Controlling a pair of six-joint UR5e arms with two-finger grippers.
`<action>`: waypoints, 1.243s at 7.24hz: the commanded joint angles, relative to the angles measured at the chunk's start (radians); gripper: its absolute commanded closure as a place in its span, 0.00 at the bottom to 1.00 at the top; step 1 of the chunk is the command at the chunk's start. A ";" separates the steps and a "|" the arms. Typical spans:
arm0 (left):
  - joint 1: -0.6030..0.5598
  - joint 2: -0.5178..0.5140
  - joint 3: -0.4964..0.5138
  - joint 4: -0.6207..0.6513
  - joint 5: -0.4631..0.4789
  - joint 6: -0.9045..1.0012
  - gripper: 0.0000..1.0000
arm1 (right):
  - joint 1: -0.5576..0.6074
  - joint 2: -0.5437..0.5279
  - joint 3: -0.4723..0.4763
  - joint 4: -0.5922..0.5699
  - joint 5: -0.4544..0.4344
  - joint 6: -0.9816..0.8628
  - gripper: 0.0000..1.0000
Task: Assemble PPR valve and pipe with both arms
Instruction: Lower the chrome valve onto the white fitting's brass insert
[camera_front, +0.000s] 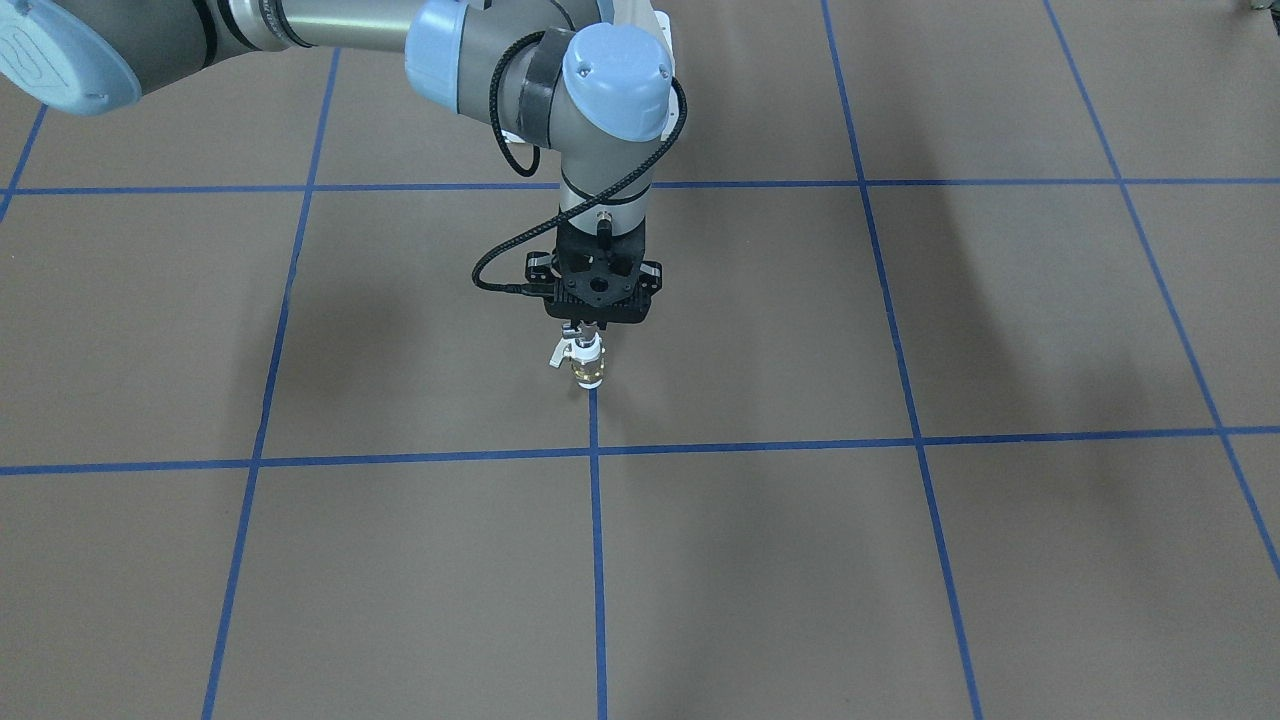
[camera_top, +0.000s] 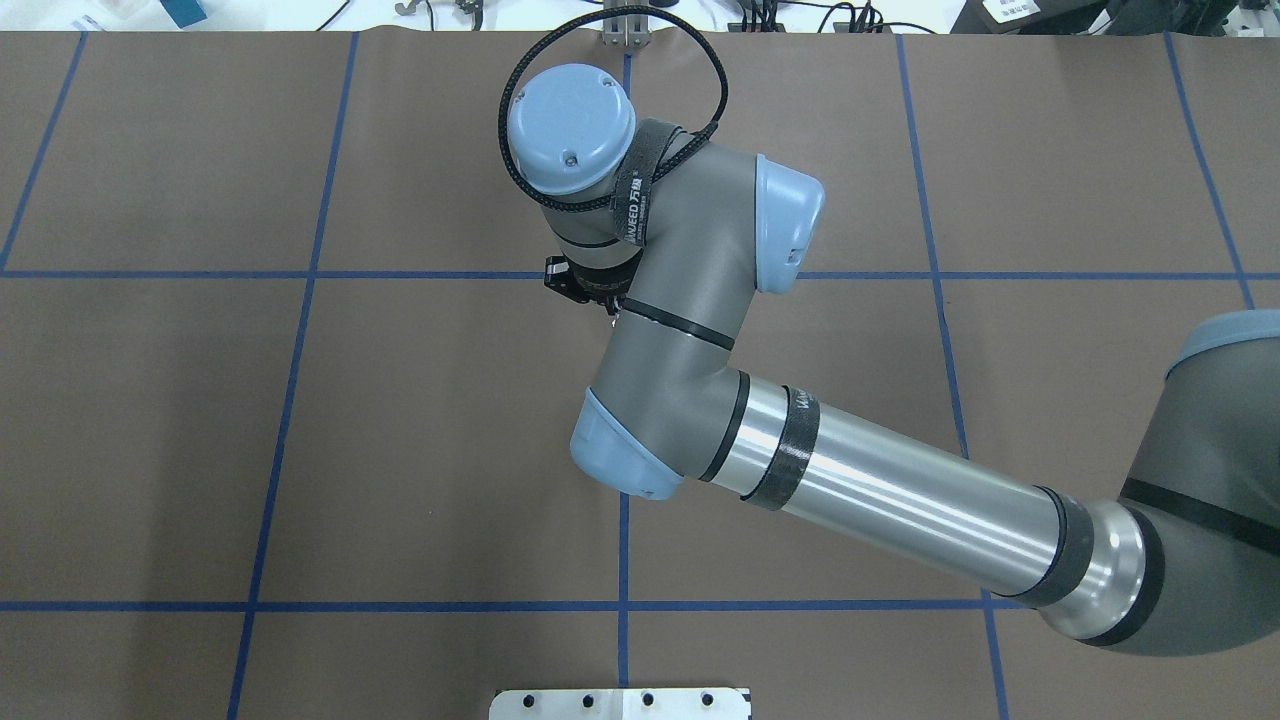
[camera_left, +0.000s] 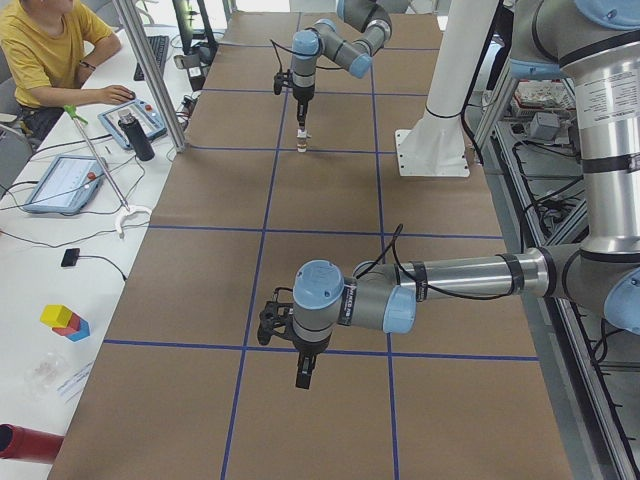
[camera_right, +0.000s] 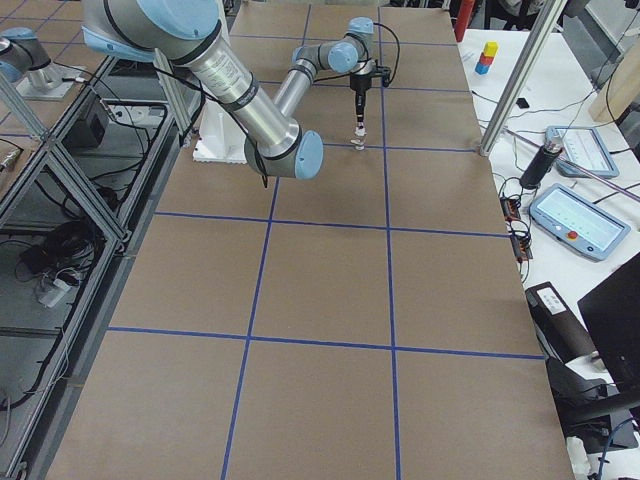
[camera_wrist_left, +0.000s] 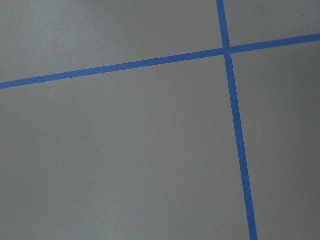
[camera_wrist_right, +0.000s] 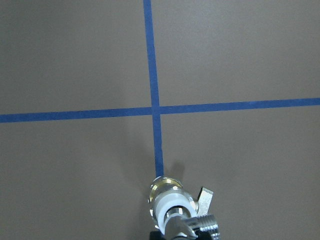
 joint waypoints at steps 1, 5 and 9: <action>0.000 0.000 0.000 0.000 0.000 0.001 0.00 | -0.001 -0.003 0.000 0.002 0.000 -0.009 1.00; 0.000 0.000 0.000 0.000 0.000 0.000 0.00 | -0.001 -0.005 0.002 0.004 0.001 -0.013 0.40; 0.000 0.003 0.000 -0.002 0.000 0.001 0.00 | -0.002 -0.005 0.002 0.004 0.000 -0.013 0.02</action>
